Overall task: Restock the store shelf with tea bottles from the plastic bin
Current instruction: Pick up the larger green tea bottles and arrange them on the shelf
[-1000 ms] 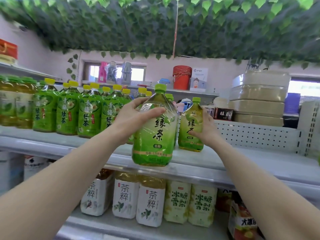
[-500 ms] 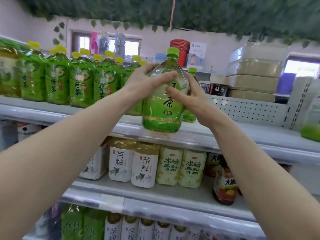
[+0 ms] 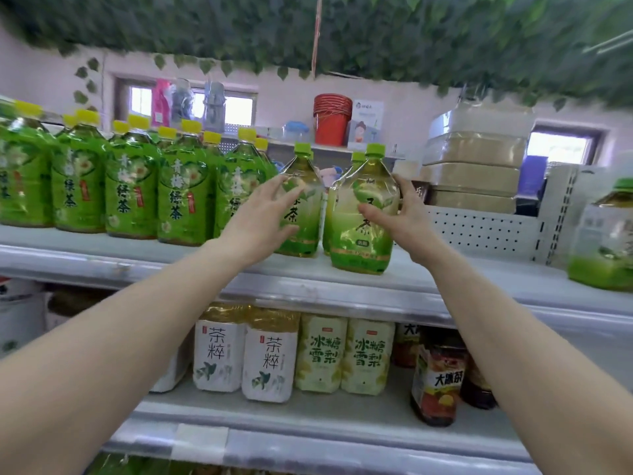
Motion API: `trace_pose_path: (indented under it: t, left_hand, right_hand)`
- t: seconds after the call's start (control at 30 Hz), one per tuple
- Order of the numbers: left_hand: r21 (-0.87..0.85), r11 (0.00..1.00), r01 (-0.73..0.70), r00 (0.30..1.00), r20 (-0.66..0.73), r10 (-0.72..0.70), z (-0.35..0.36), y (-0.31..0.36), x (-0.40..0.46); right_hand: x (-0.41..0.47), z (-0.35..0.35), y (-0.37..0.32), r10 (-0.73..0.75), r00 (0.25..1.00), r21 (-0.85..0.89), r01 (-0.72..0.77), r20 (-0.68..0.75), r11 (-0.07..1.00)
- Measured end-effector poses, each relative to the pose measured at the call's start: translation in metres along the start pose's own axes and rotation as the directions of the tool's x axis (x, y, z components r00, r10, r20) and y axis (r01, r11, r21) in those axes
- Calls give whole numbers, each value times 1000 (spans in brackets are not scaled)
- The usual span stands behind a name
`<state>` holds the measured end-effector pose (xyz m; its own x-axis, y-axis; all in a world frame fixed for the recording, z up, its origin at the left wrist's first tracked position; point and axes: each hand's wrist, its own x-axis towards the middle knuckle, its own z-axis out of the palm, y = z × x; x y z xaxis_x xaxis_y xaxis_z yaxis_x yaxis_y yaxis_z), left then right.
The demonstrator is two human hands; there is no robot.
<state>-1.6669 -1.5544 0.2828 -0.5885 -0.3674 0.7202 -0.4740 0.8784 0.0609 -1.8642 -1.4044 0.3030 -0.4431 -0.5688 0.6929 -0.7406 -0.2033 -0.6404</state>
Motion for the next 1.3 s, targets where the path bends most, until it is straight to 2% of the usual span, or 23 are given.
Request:
trace_pose_path:
  t: [0.17, 0.27, 0.37, 0.47, 0.57, 0.8, 0.93, 1.1, 1.3]
  left_hand:
    - [72, 997, -13, 1000, -13, 14, 10, -2, 6]
    - [76, 997, 1, 1000, -14, 0, 15, 0, 12]
    - [86, 996, 11, 1000, -15, -10, 18, 1, 18]
    - [113, 994, 1, 1000, -17, 1, 24, 1, 24]
    - [96, 995, 14, 1000, -3, -14, 30, 0, 28]
    - [57, 998, 10, 999, -32, -8, 36, -2, 31]
    - [104, 995, 10, 998, -57, -4, 36, 2, 32]
    - [159, 986, 43, 997, -73, -32, 38, 8, 33]
    - [175, 984, 44, 999, -34, -39, 35, 11, 32]
  right_hand:
    - [6, 7, -1, -46, 998, -130, 51, 42, 990]
    - [6, 9, -3, -92, 996, -322, 91, 13, 942]
    - [-3, 17, -6, -226, 970, -580, 238, 94, 779]
    - [-5, 26, -1, -229, 952, -724, 302, 200, 620]
    - [3, 27, 4, -189, 960, -742, 278, 205, 610]
    - [17, 32, 19, -201, 955, -742, 296, 218, 601]
    - [29, 35, 25, -181, 955, -748, 298, 236, 593]
    - [35, 34, 26, -143, 954, -793, 300, 265, 530]
    - [33, 30, 27, -156, 950, -804, 312, 270, 506]
